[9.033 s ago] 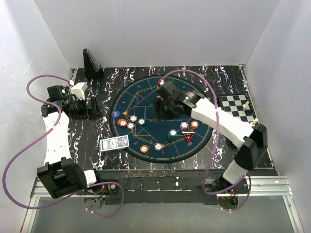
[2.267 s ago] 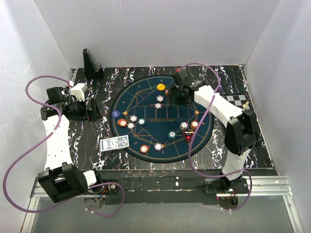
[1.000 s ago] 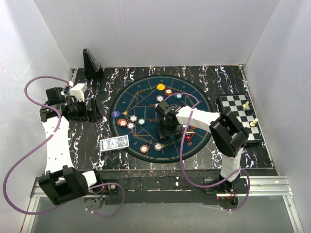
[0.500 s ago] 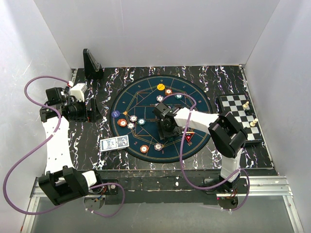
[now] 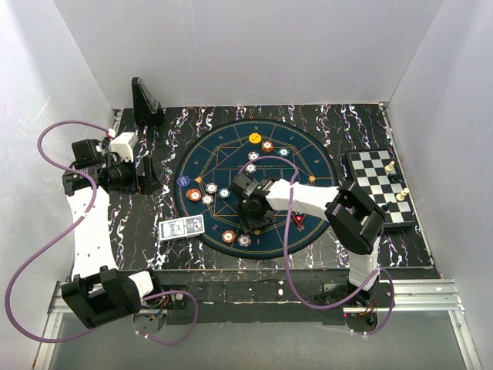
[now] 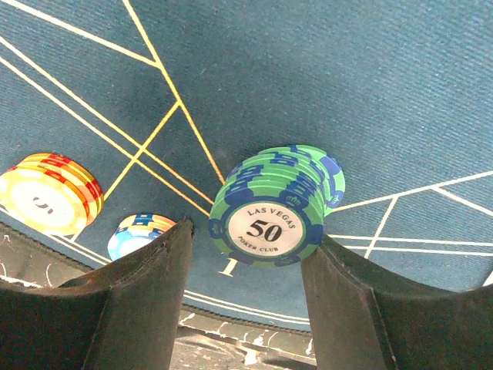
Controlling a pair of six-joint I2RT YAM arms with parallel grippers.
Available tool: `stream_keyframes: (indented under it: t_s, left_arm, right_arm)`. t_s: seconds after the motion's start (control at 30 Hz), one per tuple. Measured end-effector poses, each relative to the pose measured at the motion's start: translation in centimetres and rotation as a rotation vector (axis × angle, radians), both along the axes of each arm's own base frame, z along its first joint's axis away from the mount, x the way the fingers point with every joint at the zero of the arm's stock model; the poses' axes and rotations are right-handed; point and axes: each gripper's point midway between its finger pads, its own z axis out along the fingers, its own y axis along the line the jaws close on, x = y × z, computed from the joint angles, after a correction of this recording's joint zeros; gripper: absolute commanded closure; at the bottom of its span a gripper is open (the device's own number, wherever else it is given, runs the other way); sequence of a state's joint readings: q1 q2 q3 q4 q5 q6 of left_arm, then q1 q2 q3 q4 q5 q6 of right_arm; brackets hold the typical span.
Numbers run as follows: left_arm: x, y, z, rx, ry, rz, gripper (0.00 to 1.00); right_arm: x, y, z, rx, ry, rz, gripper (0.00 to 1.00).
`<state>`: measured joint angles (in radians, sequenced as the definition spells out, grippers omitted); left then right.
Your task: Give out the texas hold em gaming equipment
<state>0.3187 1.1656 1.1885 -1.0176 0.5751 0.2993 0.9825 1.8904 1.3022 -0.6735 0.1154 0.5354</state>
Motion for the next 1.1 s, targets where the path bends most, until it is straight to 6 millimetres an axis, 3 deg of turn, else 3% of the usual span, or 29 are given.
stream_keyframes:
  t_s: [0.27, 0.5, 0.7, 1.1]
  left_arm:
    - [0.0, 0.0, 0.0, 0.0, 0.0, 0.0, 0.0]
    - [0.0, 0.0, -0.1, 0.002, 0.002, 0.002, 0.0]
    - [0.0, 0.1, -0.1, 0.007, 0.002, 0.002, 0.0]
    - [0.0, 0.2, -0.2, 0.009, 0.004, 0.003, 0.0]
  right_arm:
    - [0.5, 0.0, 0.1, -0.012, 0.013, -0.01, 0.29]
    - [2.6, 0.4, 0.7, -0.022, -0.029, -0.011, 0.28]
    - [3.9, 0.8, 1.3, -0.016, -0.058, -0.013, 0.32]
    - [3.2, -0.3, 0.3, -0.045, -0.036, -0.014, 0.43]
